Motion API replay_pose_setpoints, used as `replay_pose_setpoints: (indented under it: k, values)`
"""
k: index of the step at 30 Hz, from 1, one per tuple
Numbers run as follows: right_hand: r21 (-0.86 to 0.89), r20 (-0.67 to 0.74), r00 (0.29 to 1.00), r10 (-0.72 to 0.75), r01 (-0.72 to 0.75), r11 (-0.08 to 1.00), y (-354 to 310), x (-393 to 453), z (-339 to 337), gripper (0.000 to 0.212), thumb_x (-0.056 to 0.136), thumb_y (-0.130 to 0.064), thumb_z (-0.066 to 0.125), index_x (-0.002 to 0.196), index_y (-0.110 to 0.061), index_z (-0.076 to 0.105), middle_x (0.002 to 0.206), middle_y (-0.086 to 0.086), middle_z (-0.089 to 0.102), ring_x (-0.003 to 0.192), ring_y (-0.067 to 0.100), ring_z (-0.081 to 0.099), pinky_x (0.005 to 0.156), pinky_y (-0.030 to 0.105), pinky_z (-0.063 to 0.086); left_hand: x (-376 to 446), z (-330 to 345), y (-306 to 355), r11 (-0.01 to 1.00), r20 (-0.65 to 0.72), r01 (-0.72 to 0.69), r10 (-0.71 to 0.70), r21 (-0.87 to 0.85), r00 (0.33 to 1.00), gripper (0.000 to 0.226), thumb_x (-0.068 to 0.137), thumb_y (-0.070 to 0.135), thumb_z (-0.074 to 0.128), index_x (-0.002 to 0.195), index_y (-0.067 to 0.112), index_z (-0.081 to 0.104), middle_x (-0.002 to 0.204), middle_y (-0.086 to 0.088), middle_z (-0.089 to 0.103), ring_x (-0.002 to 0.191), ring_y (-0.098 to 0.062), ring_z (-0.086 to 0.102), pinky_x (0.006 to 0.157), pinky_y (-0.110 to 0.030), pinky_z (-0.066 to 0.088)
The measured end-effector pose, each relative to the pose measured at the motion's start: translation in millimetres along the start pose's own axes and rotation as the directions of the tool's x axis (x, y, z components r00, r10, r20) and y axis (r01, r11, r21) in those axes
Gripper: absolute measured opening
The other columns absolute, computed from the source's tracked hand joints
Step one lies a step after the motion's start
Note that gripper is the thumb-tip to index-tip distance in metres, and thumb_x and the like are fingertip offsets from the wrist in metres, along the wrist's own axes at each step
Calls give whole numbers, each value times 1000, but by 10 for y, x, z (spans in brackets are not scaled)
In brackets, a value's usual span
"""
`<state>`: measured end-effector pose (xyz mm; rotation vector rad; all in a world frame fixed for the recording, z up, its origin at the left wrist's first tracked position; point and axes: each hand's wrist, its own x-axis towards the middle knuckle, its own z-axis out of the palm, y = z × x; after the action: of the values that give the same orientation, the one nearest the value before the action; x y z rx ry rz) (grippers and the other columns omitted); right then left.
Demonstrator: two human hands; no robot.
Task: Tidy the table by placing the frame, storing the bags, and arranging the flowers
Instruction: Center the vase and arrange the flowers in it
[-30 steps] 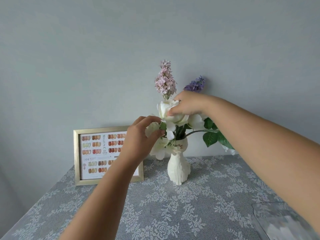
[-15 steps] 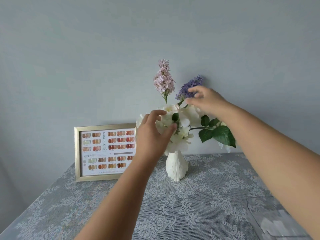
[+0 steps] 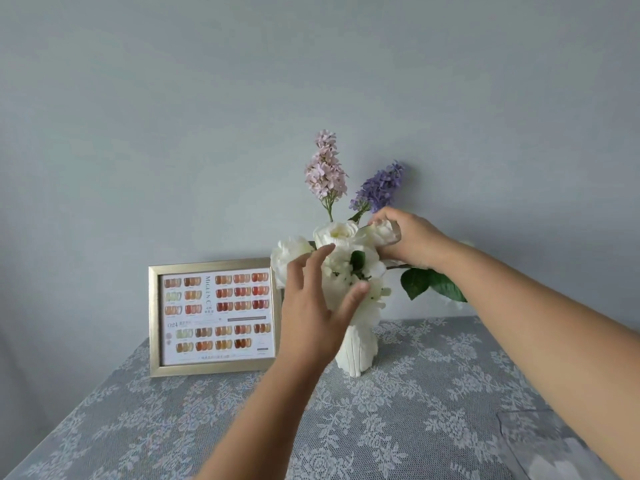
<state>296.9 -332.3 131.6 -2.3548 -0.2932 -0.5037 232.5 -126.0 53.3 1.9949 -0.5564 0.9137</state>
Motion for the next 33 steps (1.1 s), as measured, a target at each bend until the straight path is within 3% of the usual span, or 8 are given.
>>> replay_pose_setpoints:
  k: [6,9,15,19,22,25,29,33]
  values:
    - [-54,21,998,-60,61,997,-139,110,-80,40,66,-28,79,93,-40,52,103,0,59,80,16,55,61,26,42,-282,64,-87,935,68,-187,174,302,982,91,71,64,70,147,45,22,158,-1,9,138,-28,29,107,-41,26]
    - [-104,54,997,-60,65,992,-236,202,-164,39,68,-29,79,98,-37,56,108,-4,59,95,18,58,67,24,43,-236,88,-137,914,57,-227,221,337,974,93,69,35,79,146,41,27,158,-6,12,136,-32,31,100,-47,45]
    - [-191,147,989,-16,44,981,-261,158,-58,53,76,-37,75,125,-29,55,130,4,55,105,16,51,83,24,37,-129,76,-153,963,41,-190,186,190,982,81,77,16,71,144,39,32,150,0,24,123,-22,47,78,-25,53]
    - [-224,171,984,-41,79,971,-253,-17,-268,78,71,-50,75,137,-41,36,144,0,43,120,16,46,88,28,35,-122,43,-138,969,62,-166,157,182,986,78,79,21,71,142,43,31,148,0,25,118,-21,52,74,-30,56]
    - [-37,14,1000,14,-14,999,-58,-282,-532,75,62,-67,69,127,-59,33,132,-5,46,112,10,46,86,31,36,-140,8,-150,968,80,-152,138,198,987,76,79,23,71,140,44,32,147,-1,26,113,-23,55,71,-32,57]
    - [275,-139,970,201,-157,948,321,-527,-667,54,75,-54,67,125,-49,45,119,-7,54,107,13,53,81,32,40,-148,-13,-130,971,87,-137,122,194,989,72,78,23,73,138,41,37,147,-1,26,108,-20,55,71,-31,56]
    - [452,51,928,368,-350,821,658,-806,-509,47,78,-55,60,123,-41,54,130,-5,55,118,27,50,101,47,34,-135,-8,-77,985,85,-84,72,149,994,70,76,20,74,133,42,40,145,2,26,91,-7,53,69,-24,44]
    - [670,113,969,221,-239,703,593,-1047,-370,52,67,-42,73,117,-40,61,126,7,59,111,37,59,89,50,46,-133,1,-50,997,73,-2,-4,74,997,64,78,22,73,131,41,45,143,0,32,78,18,36,76,-20,37]
